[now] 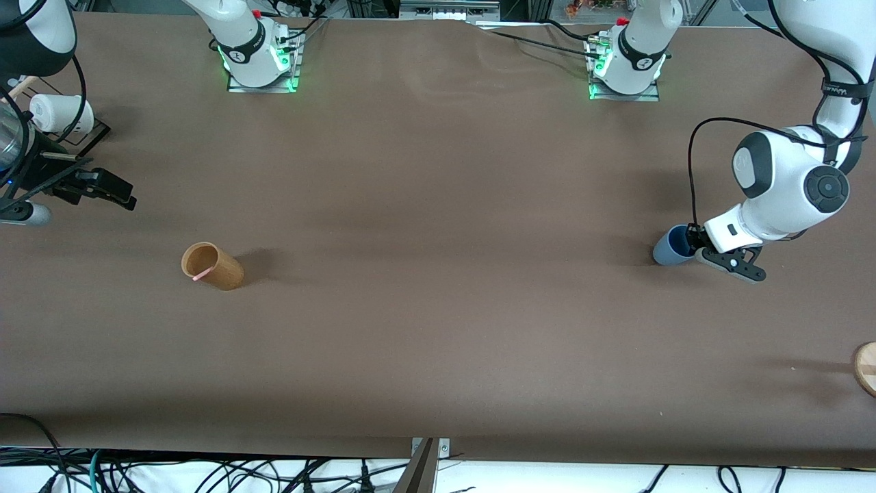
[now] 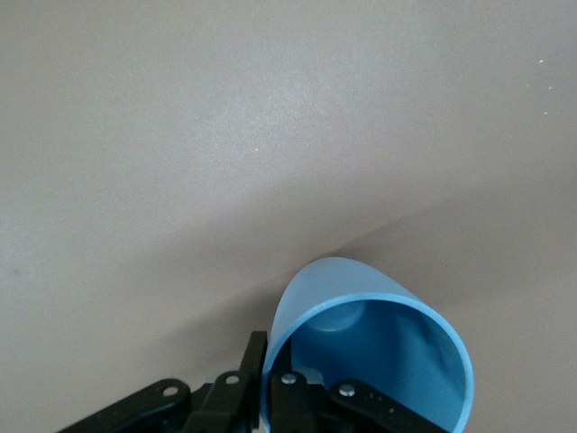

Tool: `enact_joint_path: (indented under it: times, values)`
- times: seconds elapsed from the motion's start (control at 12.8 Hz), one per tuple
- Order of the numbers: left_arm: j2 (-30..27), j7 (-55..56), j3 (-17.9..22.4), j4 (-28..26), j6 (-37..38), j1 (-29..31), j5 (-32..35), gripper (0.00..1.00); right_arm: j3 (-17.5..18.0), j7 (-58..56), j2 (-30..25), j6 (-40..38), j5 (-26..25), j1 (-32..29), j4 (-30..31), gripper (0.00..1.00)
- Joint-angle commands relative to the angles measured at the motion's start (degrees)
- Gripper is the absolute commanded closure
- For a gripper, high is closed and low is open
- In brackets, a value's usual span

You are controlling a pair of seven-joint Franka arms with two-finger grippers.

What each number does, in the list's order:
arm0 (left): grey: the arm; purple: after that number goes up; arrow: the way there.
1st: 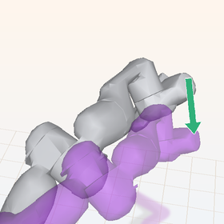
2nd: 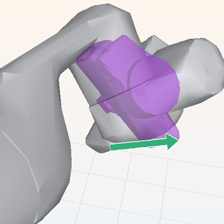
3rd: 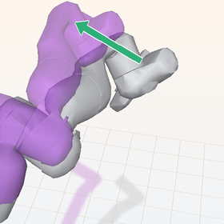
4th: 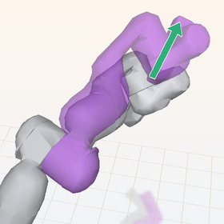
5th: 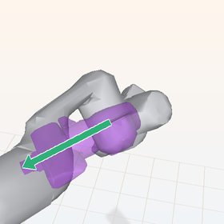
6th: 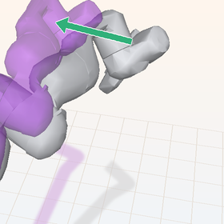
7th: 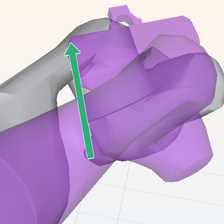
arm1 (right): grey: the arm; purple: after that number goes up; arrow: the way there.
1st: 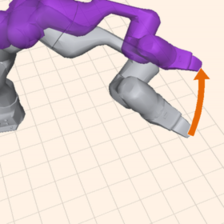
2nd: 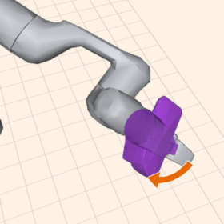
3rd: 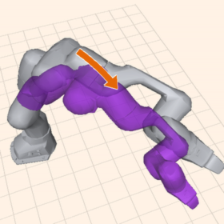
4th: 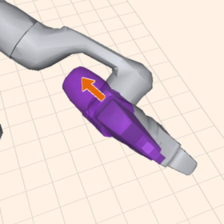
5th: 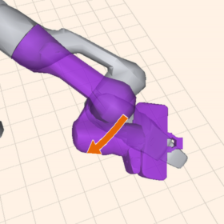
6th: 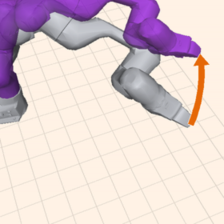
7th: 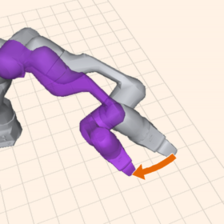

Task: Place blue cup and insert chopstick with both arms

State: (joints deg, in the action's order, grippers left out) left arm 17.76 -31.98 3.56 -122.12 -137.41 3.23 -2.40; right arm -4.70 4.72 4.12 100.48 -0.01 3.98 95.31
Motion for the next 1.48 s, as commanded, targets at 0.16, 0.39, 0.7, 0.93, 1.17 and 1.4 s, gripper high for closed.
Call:
enact_joint_path:
  times: [0.16, 0.39, 0.7, 0.93, 1.17, 1.4]
  values:
    - [0.61, -1.07, -0.57, -0.75, -2.33, 1.08, 0.73, 0.96, 0.57, 0.38, -0.60, 0.42, -0.08, -0.64, 0.93, 0.00]
    - [0.61, -1.15, -0.57, -0.05, -1.98, 1.08, 0.73, 0.71, 0.57, -0.15, -0.51, 0.42, -0.08, -0.64, 0.84, 0.00]
    - [-1.66, -0.98, -0.74, 3.28, 3.88, 0.73, 0.12, 0.27, 0.57, -0.33, -0.51, 0.42, -0.08, -0.64, 0.84, 0.00]
    - [-2.64, 0.60, -1.18, 12.32, 16.70, 0.11, -0.41, 0.00, 0.57, -0.33, -0.51, 0.42, -0.08, -0.64, 0.84, 0.00]
    - [-4.74, 9.08, -2.41, 20.05, 28.39, -0.50, -2.08, 0.00, 0.57, -0.33, -0.51, 0.42, -0.08, -0.64, 0.84, 0.00]
    - [-5.10, 26.65, -4.68, 31.73, 42.45, -2.61, -1.21, 0.00, 0.57, -0.33, -0.60, 0.42, -0.26, -0.64, 0.75, 0.00]
